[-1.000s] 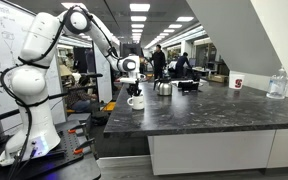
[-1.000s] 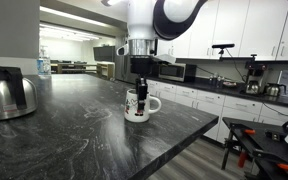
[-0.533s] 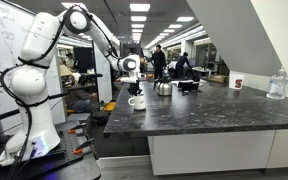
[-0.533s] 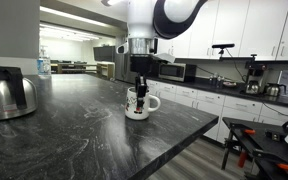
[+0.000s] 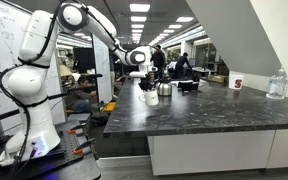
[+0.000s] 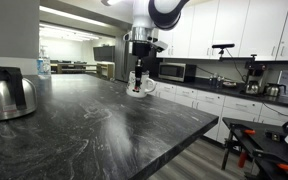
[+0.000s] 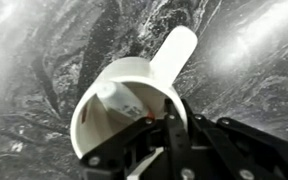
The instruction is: Move the mug forward
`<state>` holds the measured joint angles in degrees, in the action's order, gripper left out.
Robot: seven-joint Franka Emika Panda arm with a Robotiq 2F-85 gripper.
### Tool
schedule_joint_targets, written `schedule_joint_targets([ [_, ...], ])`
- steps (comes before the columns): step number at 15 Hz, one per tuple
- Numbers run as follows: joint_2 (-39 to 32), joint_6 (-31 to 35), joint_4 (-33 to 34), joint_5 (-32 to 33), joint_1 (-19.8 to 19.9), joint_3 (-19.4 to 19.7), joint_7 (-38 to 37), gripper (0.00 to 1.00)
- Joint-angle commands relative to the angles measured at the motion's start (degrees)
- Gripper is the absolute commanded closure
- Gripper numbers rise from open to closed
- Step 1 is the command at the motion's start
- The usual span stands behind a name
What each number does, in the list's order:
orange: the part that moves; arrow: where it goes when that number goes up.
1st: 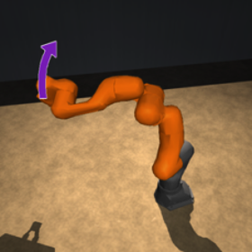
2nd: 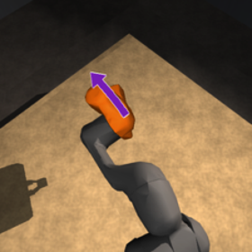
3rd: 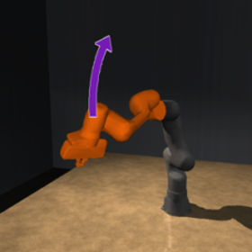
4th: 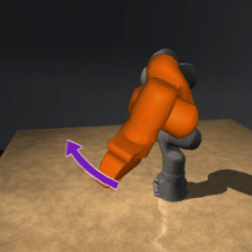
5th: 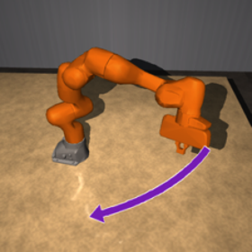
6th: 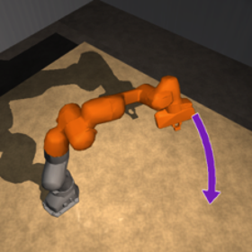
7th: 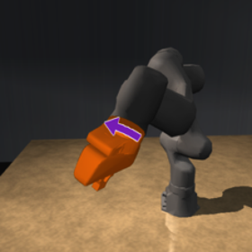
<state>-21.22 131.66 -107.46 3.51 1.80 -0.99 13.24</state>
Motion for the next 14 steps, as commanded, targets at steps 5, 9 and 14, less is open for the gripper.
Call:
schedule_joint_targets([
  [5, -7.72, -9.86, 16.57, -4.11, 2.42, -0.05, 0.18, 0.98],
  [9, -15.37, -13.35, 25.35, -3.84, 2.49, 0.28, -1.11, 0.98],
  [14, -22.09, -15.28, 33.17, -4.40, 3.55, -0.34, -0.16, 0.98],
])
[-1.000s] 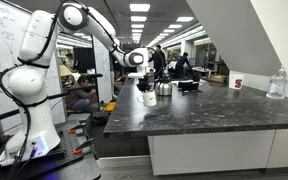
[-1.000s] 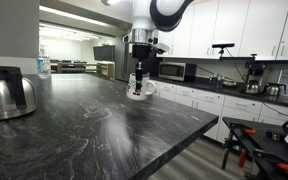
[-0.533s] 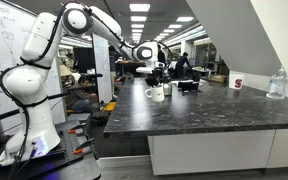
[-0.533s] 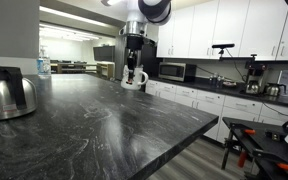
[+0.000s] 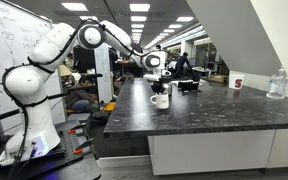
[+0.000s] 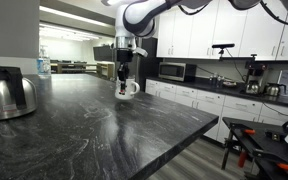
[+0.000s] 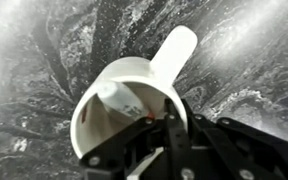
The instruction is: Move the mug forward
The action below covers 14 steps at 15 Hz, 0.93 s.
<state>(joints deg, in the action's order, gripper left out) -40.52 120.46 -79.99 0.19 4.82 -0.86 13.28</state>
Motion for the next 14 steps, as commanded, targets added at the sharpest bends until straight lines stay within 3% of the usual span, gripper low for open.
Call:
schedule_joint_targets([
  [1, -3.52, -4.12, 6.44, -0.98, 0.57, -0.38, -0.32, 0.98],
  [6, -5.27, -4.11, 7.91, -1.54, 1.33, -0.75, 0.08, 0.98],
  [7, -5.36, -4.36, 8.04, -1.75, 1.46, -0.78, -0.04, 0.91],
  [8, -5.51, -4.46, 8.18, -2.06, 1.61, -0.87, 0.11, 0.66],
  [10, -4.98, -4.78, 7.98, -2.13, 1.58, -0.76, 0.07, 0.58],
  [14, -1.21, -5.73, 5.51, -1.17, 0.78, -0.22, -0.61, 0.28],
])
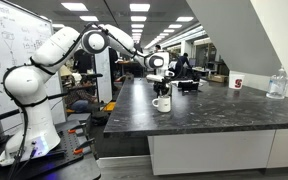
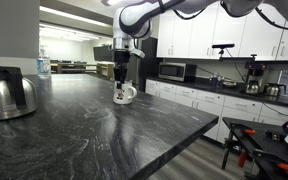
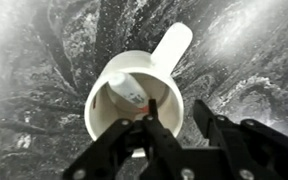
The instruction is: Move the mug forward
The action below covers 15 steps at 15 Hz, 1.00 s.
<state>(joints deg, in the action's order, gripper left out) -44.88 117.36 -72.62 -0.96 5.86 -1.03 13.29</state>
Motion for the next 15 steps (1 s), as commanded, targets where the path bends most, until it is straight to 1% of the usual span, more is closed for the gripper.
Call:
schedule_joint_targets([
  [1, 5.32, -2.28, -3.85, 0.67, -0.83, 0.35, -1.15, 0.21],
  [2, 7.17, -2.53, -5.07, 0.90, -1.12, 0.27, -0.91, 0.13],
  [4, 12.31, -1.44, -9.43, 2.04, -2.43, 0.55, -1.61, 0.01],
  [6, 18.05, -2.17, -14.48, 1.69, -3.26, 0.04, -1.78, 0.00],
  [9, 26.01, -3.01, -22.03, 4.62, -5.76, 0.74, -3.98, 0.00],
  [11, 30.73, -4.12, -26.89, 5.29, -6.18, 0.31, -5.19, 0.00],
  [15, 37.95, -2.43, -35.62, 7.34, -6.82, -0.11, -5.12, 0.00],
])
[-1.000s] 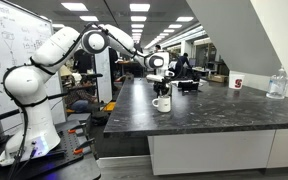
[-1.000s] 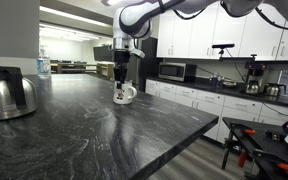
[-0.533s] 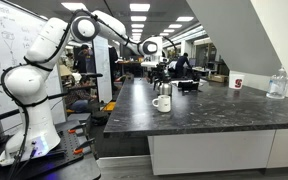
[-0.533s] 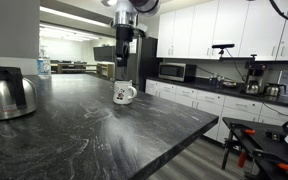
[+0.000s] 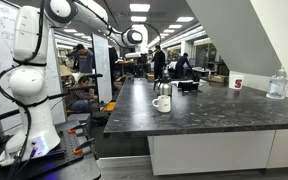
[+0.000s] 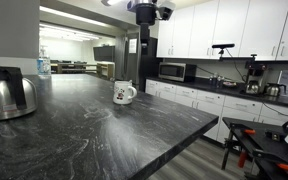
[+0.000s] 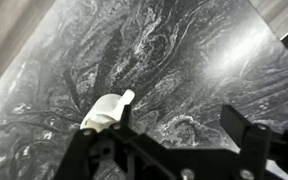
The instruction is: Move the mug forward
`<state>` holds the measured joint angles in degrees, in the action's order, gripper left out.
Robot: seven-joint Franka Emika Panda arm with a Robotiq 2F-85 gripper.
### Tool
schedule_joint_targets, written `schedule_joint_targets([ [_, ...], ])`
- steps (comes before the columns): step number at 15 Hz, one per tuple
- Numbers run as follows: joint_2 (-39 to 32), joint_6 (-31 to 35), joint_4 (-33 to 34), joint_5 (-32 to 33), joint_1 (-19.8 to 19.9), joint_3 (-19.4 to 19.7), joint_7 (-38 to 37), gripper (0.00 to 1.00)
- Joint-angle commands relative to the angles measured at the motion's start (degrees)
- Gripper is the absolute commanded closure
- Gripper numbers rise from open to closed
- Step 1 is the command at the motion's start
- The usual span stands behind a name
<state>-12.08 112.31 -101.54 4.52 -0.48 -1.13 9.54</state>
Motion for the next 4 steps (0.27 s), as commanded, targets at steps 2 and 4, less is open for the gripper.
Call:
schedule_joint_targets([
  [2, 7.53, 2.85, -9.61, 2.05, -0.56, -0.10, -1.12, 0.00],
  [4, 9.23, 2.91, -11.82, 2.49, -0.66, -0.15, -1.13, 0.00],
])
